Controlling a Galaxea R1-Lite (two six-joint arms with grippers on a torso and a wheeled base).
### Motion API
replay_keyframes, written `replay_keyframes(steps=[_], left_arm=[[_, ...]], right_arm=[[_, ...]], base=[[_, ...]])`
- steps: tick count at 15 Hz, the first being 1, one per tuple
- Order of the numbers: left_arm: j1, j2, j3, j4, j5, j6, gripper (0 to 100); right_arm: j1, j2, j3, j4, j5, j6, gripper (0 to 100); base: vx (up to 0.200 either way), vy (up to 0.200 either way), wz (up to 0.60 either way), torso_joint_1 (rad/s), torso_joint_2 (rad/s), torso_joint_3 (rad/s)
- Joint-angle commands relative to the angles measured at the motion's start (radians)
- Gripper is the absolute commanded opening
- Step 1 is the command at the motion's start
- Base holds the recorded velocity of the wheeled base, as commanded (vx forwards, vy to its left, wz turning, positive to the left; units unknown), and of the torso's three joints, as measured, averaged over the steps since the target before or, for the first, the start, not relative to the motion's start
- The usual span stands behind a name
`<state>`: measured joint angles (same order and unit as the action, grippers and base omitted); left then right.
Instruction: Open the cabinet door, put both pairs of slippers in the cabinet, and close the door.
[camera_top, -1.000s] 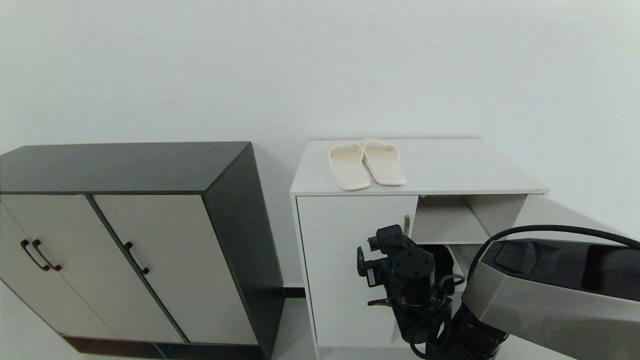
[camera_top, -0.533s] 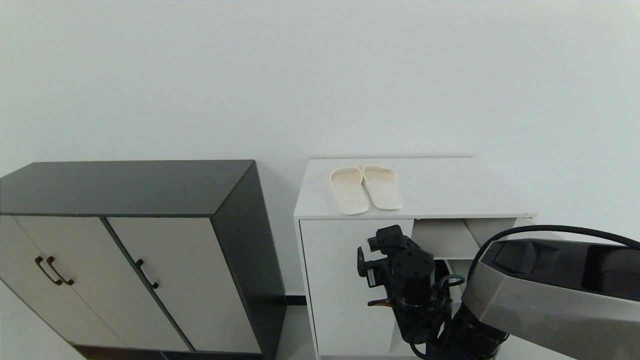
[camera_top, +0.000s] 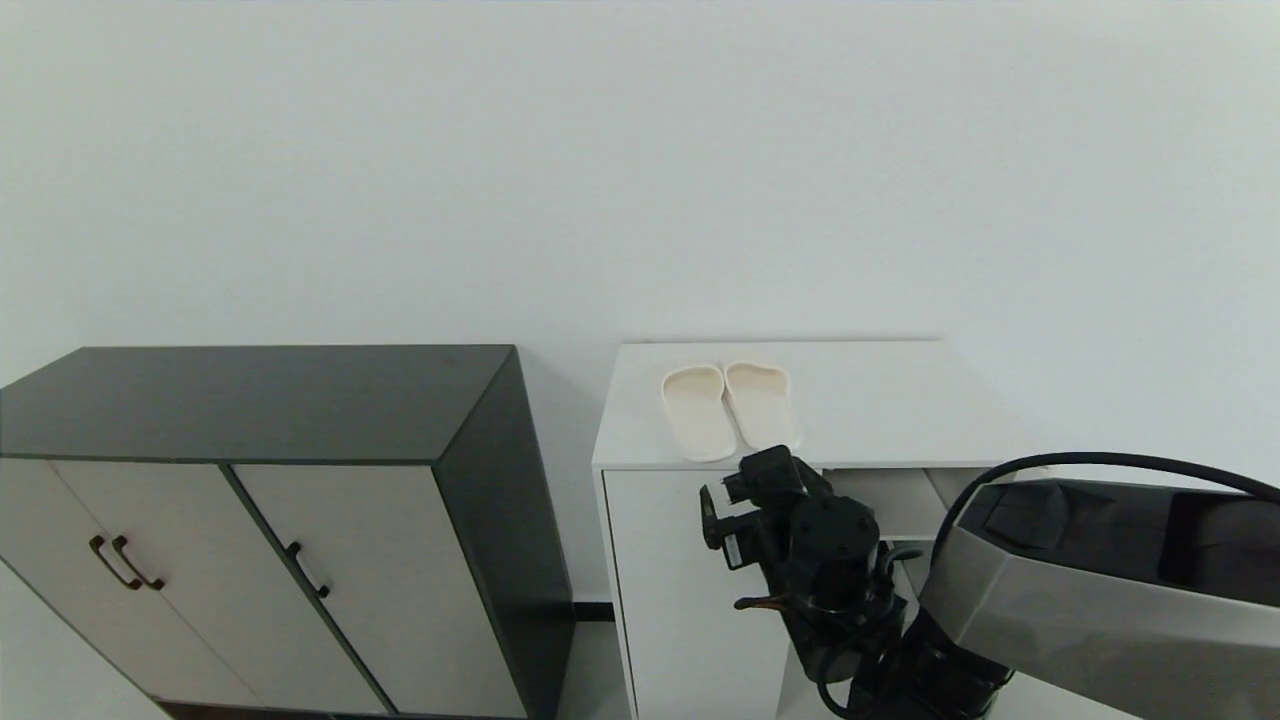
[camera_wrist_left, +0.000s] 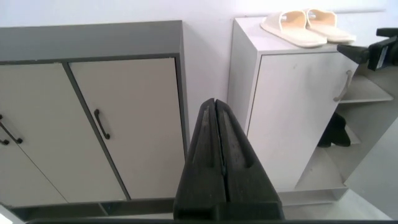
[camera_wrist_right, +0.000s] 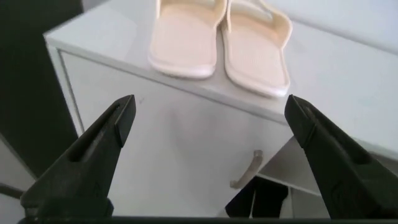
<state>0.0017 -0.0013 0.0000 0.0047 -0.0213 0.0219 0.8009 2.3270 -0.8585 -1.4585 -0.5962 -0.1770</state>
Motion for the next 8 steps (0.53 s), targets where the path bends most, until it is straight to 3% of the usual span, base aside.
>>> replay_keyframes(steps=[1,5,8], left_arm=[[0.000,0.001,0.000,0.000,0.000,0.000,0],[0.000,0.001,0.000,0.000,-0.002,0.001,0],[0.000,0.001,0.000,0.000,-0.002,0.001,0]], right_arm=[[-0.014,-0.041,-0.028,0.060,0.006,0.007,100],[-0.055,-0.178,-0.205,0.520,0.035,0.180,100],[-0.055,-0.216,-0.232,0.675,0.090,0.280,100]], base=[[0.000,0.000,0.00,0.173,-0.36,-0.193],[0.000,0.000,0.00,0.068,-0.15,-0.079],[0.000,0.000,0.00,0.000,0.00,0.000]])
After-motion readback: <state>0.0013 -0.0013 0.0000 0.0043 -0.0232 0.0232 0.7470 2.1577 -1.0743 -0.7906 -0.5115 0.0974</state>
